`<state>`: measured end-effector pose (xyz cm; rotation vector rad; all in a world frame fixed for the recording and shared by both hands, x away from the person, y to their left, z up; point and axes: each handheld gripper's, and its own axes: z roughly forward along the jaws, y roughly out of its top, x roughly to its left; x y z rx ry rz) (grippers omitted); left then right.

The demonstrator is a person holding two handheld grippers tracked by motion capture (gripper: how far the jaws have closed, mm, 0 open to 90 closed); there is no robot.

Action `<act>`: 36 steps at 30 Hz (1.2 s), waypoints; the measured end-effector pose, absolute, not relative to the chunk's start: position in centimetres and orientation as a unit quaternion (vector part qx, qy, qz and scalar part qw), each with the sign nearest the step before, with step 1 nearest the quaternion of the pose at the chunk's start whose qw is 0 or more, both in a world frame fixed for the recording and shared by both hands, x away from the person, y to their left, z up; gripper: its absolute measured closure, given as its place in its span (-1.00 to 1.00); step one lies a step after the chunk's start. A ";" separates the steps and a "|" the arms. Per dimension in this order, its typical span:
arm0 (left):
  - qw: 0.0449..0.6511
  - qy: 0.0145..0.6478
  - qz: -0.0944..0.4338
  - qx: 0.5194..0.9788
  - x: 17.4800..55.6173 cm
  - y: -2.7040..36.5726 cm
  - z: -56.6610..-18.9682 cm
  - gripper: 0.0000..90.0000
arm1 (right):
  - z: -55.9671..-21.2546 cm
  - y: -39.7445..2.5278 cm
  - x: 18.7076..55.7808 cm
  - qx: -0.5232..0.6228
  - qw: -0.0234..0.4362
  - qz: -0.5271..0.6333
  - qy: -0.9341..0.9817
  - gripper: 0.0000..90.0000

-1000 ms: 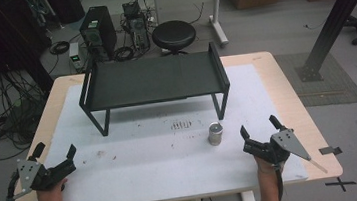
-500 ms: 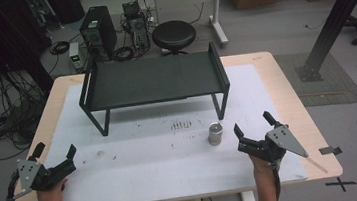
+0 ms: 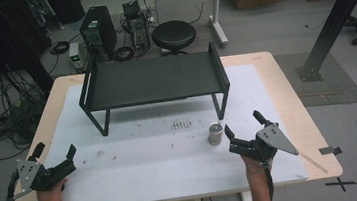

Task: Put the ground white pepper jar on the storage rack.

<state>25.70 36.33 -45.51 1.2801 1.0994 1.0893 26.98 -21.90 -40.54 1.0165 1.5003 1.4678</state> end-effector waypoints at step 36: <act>0.541 0.460 0.459 0.534 25.6 36.4 -45.5 -0.99 | -41.9 -18.1 28.6 0.398 0.339 0.552 0.649 -1.00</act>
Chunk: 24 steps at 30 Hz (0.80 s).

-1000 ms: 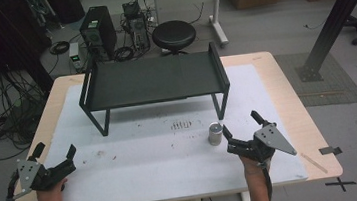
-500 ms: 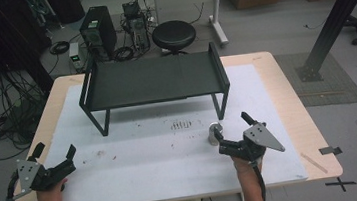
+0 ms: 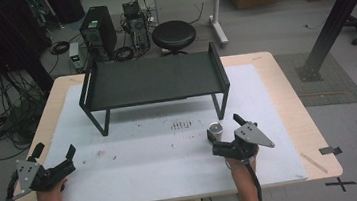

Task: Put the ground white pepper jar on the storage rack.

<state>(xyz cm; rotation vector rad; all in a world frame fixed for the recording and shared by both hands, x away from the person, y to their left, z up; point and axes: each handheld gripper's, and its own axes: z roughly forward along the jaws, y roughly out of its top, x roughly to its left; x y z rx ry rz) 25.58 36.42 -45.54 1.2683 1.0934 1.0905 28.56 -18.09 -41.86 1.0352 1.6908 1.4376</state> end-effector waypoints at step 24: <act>0.545 0.460 0.459 0.530 25.5 36.4 -45.6 -0.99 | -44.2 -17.4 29.5 0.429 0.317 0.518 0.669 -1.00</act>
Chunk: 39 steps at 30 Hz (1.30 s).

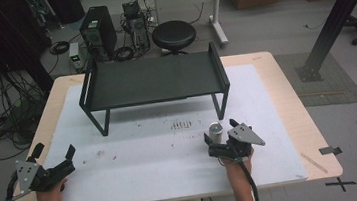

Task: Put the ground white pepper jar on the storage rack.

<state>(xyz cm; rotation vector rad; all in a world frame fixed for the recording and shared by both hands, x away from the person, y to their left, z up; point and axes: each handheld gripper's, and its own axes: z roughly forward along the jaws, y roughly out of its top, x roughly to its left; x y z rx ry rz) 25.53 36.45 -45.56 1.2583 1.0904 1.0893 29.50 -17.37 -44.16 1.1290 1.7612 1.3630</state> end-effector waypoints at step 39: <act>0.542 0.459 0.460 0.533 25.5 36.4 -45.6 -0.99 | -44.6 -17.6 30.2 0.424 0.268 0.522 0.691 -0.07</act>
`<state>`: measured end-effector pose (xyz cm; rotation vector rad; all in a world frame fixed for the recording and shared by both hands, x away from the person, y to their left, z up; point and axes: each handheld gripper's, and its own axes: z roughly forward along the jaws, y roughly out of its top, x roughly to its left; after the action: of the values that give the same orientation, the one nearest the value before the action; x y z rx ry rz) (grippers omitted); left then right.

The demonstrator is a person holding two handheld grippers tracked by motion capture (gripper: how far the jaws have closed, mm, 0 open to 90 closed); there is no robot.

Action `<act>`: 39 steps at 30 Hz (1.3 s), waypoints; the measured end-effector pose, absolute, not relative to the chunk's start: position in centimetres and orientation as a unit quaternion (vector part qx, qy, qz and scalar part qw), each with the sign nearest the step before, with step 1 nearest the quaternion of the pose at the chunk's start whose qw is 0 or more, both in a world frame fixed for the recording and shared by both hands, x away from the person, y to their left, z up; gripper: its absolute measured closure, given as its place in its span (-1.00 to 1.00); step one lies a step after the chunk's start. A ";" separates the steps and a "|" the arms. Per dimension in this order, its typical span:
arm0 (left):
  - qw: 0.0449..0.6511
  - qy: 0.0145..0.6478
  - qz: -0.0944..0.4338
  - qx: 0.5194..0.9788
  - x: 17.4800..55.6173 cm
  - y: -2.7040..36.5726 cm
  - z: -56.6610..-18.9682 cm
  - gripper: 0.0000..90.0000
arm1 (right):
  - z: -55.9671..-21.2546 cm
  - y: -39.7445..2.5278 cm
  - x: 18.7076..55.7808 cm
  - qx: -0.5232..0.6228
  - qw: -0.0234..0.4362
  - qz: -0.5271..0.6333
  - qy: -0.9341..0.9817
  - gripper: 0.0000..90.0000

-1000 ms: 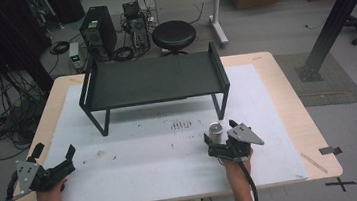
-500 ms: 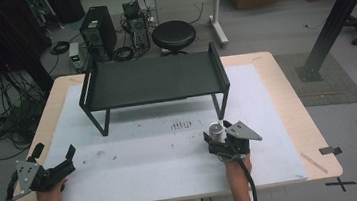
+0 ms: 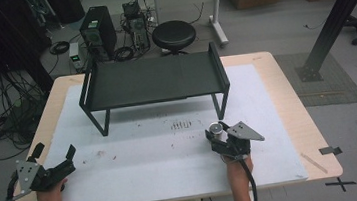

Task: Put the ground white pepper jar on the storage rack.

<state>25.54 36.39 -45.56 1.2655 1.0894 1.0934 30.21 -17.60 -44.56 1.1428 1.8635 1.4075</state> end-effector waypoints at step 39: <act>0.543 0.459 0.460 0.532 25.5 36.4 -45.6 -0.99 | -41.5 -18.1 29.3 0.407 0.287 0.554 0.667 0.07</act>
<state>25.54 36.41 -45.56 1.2642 1.0898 1.0922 29.26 -18.13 -41.49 1.0882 1.7815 1.4795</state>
